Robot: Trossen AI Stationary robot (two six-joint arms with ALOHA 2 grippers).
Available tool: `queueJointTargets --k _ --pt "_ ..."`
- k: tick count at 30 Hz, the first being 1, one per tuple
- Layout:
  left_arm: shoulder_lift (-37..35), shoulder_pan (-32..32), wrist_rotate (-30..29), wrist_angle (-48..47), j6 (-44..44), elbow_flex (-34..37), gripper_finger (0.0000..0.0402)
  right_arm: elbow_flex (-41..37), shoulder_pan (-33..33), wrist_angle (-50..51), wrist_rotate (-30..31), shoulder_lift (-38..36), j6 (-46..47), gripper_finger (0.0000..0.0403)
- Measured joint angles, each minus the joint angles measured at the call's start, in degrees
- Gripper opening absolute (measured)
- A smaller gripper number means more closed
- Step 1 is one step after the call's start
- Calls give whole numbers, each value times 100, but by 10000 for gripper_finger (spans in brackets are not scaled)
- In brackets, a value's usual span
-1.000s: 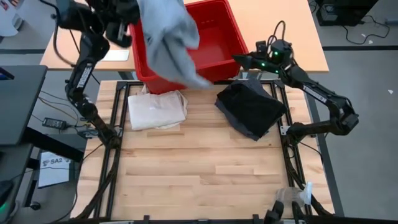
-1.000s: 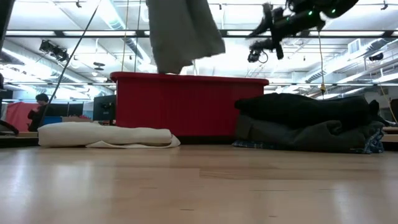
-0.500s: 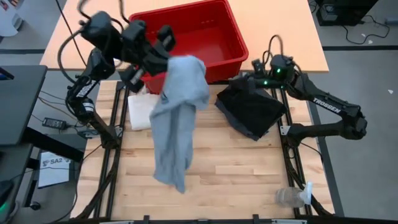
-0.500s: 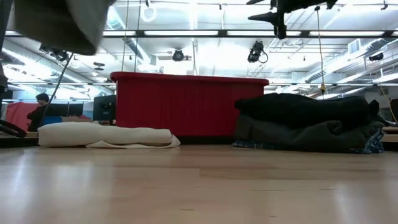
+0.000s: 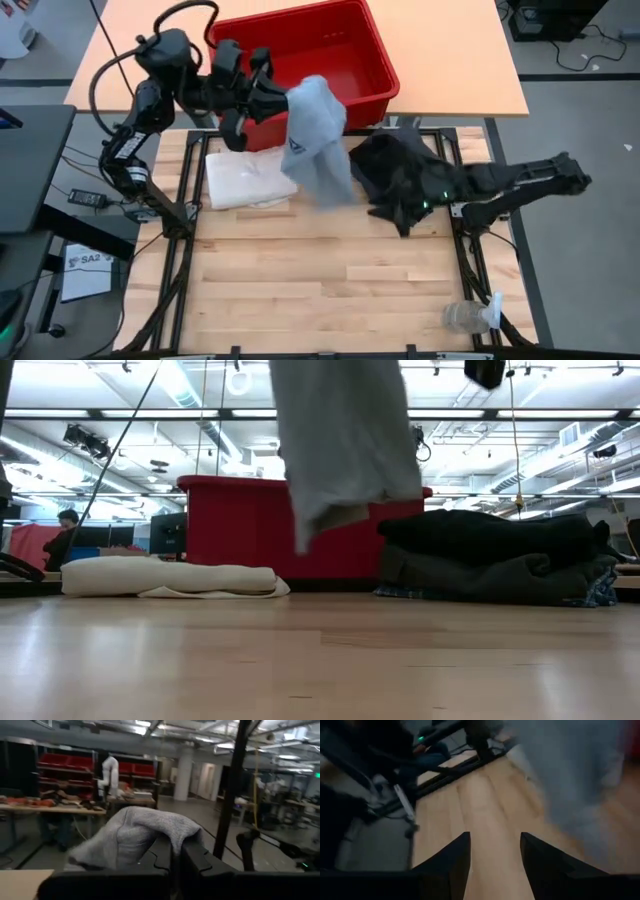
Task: Fold laundry
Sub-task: Fold the gray shirt
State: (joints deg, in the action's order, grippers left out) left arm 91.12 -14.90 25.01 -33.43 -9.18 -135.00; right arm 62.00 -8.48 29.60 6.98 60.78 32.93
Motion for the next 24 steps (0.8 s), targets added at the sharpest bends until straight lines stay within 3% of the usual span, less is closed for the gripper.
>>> queueJointTargets --k 6,9,12,18,24 --pt "28 250 -260 423 -90 7 17 -62 -952 114 2459 199 -751 181" --pt "9 349 -457 791 -49 0 16 -233 -1053 17 3227 188 -897 181" --pt "8 363 -625 1014 -97 0 16 -395 -1020 -310 3124 186 -1078 181" --pt "15 361 -1117 972 -338 0 16 -1065 -912 -2306 2426 220 -1946 186" --pt "32 361 -1504 966 -329 0 16 -1406 -1070 -3119 1834 657 -2245 212"
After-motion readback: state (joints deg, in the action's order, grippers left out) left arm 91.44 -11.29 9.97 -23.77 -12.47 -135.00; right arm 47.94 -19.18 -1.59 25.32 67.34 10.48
